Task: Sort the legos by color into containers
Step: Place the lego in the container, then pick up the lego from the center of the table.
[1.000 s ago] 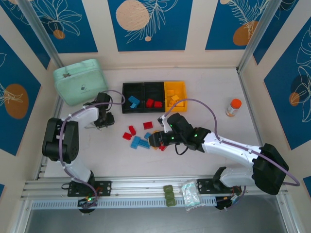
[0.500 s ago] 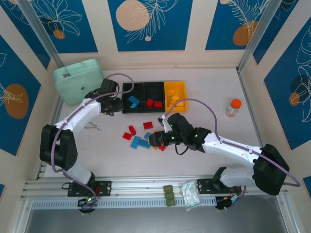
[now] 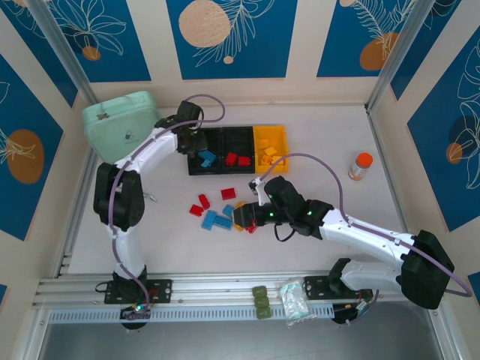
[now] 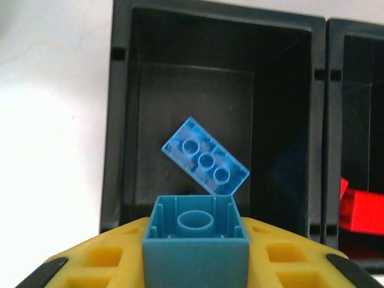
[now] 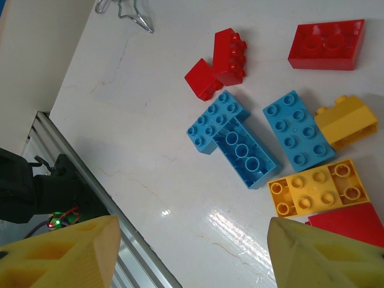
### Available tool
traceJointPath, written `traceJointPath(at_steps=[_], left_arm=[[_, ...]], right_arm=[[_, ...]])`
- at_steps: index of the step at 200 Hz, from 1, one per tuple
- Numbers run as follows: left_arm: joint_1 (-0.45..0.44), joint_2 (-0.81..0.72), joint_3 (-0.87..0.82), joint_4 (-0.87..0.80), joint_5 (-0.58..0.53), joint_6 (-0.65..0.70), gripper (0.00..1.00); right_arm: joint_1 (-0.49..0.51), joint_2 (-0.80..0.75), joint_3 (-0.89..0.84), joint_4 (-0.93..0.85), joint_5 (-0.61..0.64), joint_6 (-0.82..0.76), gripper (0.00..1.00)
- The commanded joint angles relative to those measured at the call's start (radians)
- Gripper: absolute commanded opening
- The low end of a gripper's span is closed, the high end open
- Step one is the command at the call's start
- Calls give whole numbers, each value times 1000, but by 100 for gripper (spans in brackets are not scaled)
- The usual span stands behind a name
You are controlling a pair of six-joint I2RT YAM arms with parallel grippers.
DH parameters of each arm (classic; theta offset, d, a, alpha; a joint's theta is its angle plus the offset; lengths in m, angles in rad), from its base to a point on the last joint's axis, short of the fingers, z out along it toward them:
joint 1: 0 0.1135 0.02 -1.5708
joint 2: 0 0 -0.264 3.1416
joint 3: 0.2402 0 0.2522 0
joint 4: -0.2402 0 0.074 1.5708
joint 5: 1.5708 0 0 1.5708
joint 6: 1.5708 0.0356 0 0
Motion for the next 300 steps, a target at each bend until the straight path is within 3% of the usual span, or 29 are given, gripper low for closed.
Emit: traceJointPath(at_steps=[1, 85, 148, 182, 216, 300], left_arm=[[-13, 63, 94, -41, 25, 15, 33], [-24, 274, 327, -111, 33, 27, 35], [-28, 279, 356, -129, 27, 42, 51], [-41, 213, 330, -134, 30, 44, 52], [-58, 54, 166, -72, 61, 49, 55], [-69, -519, -510, 67, 122, 23, 61]], right_arm=[[-9, -19, -8, -21, 13, 8, 66], [-33, -18, 3, -45, 10, 6, 66], [-40, -4, 20, -51, 1, -1, 66], [-39, -3, 32, -58, 10, -2, 66], [-45, -4, 67, -123, 66, 3, 66], [-59, 77, 167, -239, 141, 6, 71]])
